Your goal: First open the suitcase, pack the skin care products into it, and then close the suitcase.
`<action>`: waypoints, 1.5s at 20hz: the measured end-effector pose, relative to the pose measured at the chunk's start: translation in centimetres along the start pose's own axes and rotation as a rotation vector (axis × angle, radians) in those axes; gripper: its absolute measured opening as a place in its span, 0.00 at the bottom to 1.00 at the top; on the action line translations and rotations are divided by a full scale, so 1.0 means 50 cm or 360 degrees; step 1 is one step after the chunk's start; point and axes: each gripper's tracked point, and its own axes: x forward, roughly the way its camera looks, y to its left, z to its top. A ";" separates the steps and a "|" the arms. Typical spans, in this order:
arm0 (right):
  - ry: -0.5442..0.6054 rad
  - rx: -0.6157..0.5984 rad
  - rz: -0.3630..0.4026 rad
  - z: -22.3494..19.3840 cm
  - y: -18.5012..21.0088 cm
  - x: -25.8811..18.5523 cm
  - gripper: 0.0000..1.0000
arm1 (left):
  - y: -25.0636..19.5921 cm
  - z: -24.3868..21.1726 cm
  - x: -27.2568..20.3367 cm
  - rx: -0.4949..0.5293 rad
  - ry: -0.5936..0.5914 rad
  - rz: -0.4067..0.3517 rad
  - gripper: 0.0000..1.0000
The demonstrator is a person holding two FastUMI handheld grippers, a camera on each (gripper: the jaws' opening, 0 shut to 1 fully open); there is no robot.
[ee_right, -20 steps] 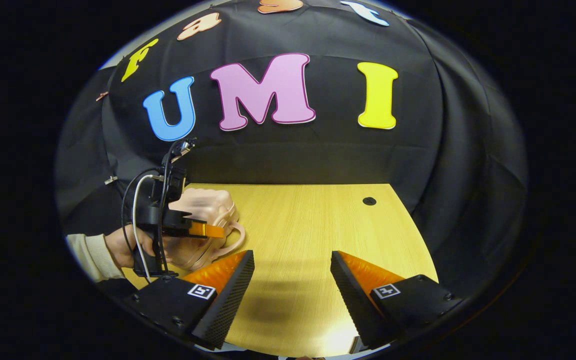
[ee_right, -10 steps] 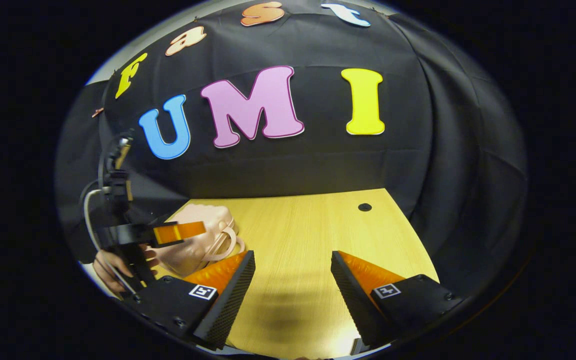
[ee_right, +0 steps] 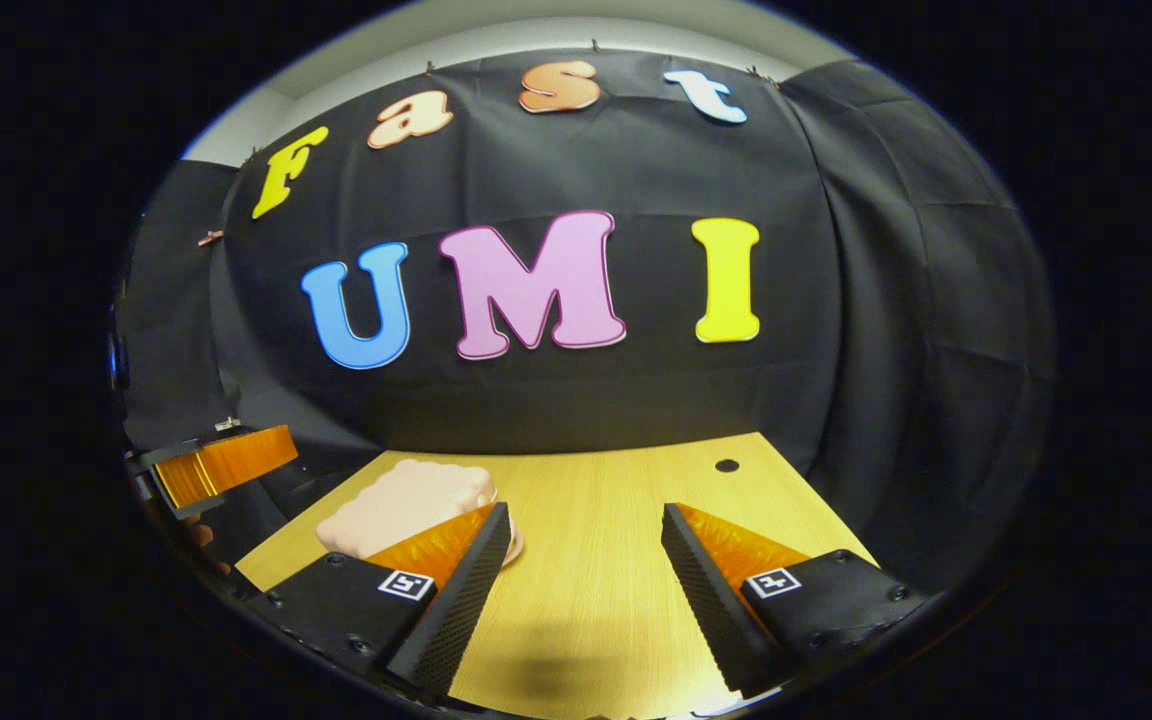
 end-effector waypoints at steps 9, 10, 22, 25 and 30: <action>0.0026 -0.0121 0.0216 -0.060 0.161 -0.047 0.97 | 0.096 -0.047 -0.098 0.0090 0.0009 0.0141 0.96; 0.0023 -0.0129 0.0219 -0.059 0.165 -0.047 0.97 | 0.098 -0.041 -0.102 0.0086 -0.0006 0.0142 0.96; 0.0010 -0.0066 0.0128 -0.044 0.139 -0.047 0.96 | 0.090 -0.045 -0.090 0.0113 0.0005 0.0099 0.96; 0.0032 -0.0086 0.0164 -0.050 0.149 -0.056 0.96 | 0.083 -0.049 -0.091 0.0112 0.0011 0.0091 0.92; 0.0045 -0.0088 0.0195 -0.056 0.152 -0.070 0.96 | 0.060 -0.065 -0.094 0.0123 0.0043 0.0062 0.96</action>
